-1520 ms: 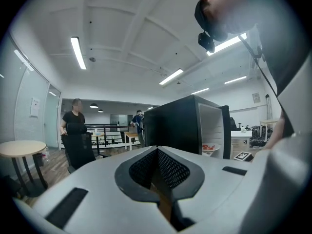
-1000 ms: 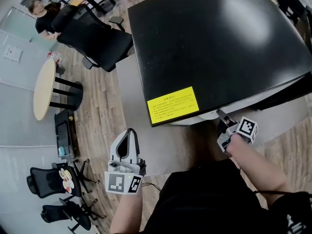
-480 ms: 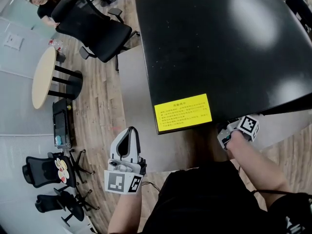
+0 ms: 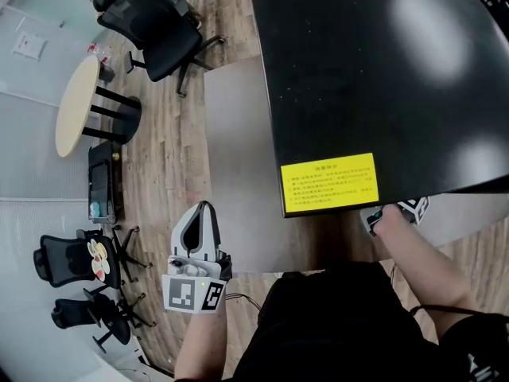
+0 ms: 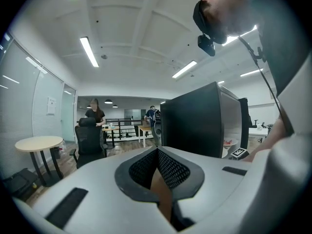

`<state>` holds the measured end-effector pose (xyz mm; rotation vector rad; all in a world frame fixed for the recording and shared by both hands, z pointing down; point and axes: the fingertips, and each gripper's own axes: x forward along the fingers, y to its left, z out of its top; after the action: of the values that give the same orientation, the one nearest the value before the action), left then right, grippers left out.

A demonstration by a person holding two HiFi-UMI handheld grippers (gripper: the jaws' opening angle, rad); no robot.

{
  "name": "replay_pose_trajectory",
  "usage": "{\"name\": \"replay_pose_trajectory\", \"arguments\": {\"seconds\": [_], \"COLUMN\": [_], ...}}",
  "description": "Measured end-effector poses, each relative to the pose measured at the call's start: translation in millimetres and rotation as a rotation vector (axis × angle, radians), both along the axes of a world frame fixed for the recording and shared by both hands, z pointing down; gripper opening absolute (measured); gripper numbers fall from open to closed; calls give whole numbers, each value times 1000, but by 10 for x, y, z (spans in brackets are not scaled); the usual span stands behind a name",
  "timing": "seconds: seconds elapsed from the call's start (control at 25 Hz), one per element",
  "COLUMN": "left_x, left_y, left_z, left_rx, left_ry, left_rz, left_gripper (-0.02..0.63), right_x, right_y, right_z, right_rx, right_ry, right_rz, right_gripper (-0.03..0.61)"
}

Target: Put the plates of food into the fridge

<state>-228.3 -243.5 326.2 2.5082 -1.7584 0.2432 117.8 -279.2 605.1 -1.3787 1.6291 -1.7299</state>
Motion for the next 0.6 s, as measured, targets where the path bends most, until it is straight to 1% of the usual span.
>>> {"name": "replay_pose_trajectory", "arguments": {"seconds": [0.24, 0.48, 0.56, 0.6], "left_x": [-62, -50, -23, -8], "left_y": [76, 133, 140, 141], "left_z": [34, 3, -25, -46], "left_rx": [-4, -3, 4, 9], "left_ry": [10, 18, 18, 16], "left_rz": [-26, -28, -24, -21], "left_gripper": [3, 3, 3, 3], "right_x": [-21, -41, -43, -43], "right_y": [-70, -134, -133, -125], "right_z": [58, 113, 117, 110], "right_rx": [-11, -25, -33, -37], "right_ry": [58, 120, 162, 191], "right_rz": [-18, -38, -55, -68], "right_gripper": [17, 18, 37, 59]}}
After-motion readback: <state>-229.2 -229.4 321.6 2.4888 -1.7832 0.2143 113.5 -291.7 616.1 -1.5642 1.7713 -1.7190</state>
